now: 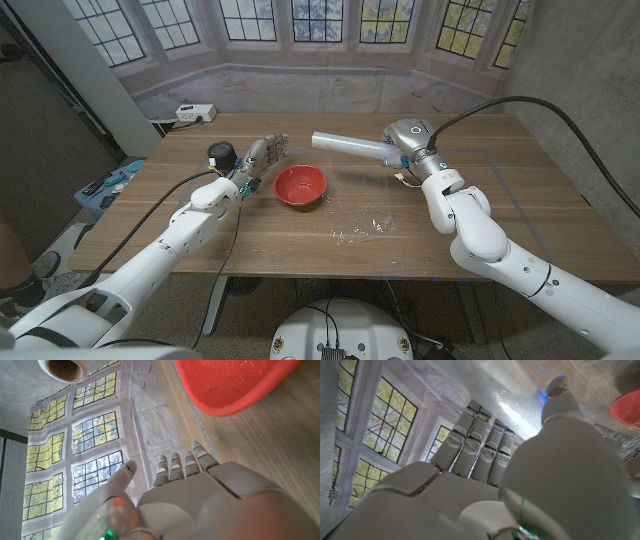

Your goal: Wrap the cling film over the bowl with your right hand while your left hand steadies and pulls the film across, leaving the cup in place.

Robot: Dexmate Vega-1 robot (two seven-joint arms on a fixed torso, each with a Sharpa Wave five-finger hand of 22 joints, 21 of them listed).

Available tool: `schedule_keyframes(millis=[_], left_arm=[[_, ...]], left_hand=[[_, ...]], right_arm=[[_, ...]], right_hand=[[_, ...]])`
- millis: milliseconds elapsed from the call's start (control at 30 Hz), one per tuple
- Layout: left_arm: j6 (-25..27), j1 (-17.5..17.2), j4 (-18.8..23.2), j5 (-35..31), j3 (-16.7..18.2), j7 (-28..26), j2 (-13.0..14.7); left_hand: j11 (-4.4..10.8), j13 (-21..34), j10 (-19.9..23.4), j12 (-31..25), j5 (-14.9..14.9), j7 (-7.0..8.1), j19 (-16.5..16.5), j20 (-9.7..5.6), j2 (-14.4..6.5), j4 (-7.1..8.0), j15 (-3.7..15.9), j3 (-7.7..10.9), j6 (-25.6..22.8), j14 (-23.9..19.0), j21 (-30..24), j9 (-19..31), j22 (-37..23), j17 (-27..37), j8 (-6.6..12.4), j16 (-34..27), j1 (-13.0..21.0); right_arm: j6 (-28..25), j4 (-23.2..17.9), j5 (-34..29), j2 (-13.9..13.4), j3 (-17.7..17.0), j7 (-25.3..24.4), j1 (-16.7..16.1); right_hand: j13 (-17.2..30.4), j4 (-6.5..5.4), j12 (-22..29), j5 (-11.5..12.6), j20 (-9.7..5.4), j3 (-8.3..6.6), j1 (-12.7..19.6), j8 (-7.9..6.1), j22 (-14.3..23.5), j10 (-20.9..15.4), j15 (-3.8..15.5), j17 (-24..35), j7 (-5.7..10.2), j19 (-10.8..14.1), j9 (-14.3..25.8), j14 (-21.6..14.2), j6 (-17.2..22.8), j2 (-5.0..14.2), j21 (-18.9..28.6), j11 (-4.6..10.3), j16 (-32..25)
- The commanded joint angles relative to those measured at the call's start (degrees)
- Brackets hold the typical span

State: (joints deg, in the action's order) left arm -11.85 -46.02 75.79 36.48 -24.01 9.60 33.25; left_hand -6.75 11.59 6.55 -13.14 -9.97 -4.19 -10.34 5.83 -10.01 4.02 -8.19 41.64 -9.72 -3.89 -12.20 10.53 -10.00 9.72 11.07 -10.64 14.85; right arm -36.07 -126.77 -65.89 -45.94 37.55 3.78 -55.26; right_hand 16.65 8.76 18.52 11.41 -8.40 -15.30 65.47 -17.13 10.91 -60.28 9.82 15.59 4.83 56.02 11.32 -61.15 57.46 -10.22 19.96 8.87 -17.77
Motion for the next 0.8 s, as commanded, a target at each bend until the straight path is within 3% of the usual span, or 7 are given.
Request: schedule_keyframes(millis=[33,467,800], left_arm=[[-0.41,-1.30,2.52,-0.55,0.05,-2.83,-0.61],[0.71,-4.75,8.00,-0.92,0.71,-6.19,1.02],[-0.04,-7.93,11.08,-0.51,2.91,-7.43,3.66]], left_hand=[[-0.44,0.13,-0.06,0.06,-0.26,-0.23,-0.31,0.36,-0.17,-0.42,-0.23,0.14,-0.48,-0.04,0.32,0.14,-0.11,0.15,-0.12,0.24,0.71],[-0.54,0.14,0.04,0.07,-0.31,-0.41,-0.33,0.39,-0.29,-0.69,-0.21,0.06,-0.62,-0.03,0.37,0.15,-0.11,0.17,-0.10,0.21,0.96],[-0.55,0.15,-0.08,0.14,-0.32,-0.50,-0.34,0.36,-0.31,-0.82,-0.26,-0.06,-0.68,0.05,0.40,0.15,-0.12,0.20,-0.11,0.21,1.07]], right_arm=[[3.18,-2.77,-0.45,-0.17,-3.61,0.29,-2.11],[6.45,-5.30,1.44,-0.12,-5.93,0.13,-4.76],[8.00,-6.22,0.54,1.73,-4.97,0.59,-5.12]], right_hand=[[0.34,0.00,-0.34,0.37,-3.31,0.51,9.69,-0.10,0.14,-1.01,4.14,0.22,4.81,-0.42,0.11,-1.35,5.12,9.55,0.54,1.39,0.21],[0.47,-0.13,-0.91,0.46,-3.29,1.02,9.70,0.44,0.10,-0.42,4.12,0.12,4.66,-0.92,0.16,-0.71,4.58,9.61,0.45,1.25,0.72],[0.50,-0.23,-1.12,0.51,-3.26,1.19,9.71,0.59,0.10,-0.34,4.13,0.13,4.80,-1.03,0.17,-0.56,4.60,9.86,0.46,1.18,0.86]])
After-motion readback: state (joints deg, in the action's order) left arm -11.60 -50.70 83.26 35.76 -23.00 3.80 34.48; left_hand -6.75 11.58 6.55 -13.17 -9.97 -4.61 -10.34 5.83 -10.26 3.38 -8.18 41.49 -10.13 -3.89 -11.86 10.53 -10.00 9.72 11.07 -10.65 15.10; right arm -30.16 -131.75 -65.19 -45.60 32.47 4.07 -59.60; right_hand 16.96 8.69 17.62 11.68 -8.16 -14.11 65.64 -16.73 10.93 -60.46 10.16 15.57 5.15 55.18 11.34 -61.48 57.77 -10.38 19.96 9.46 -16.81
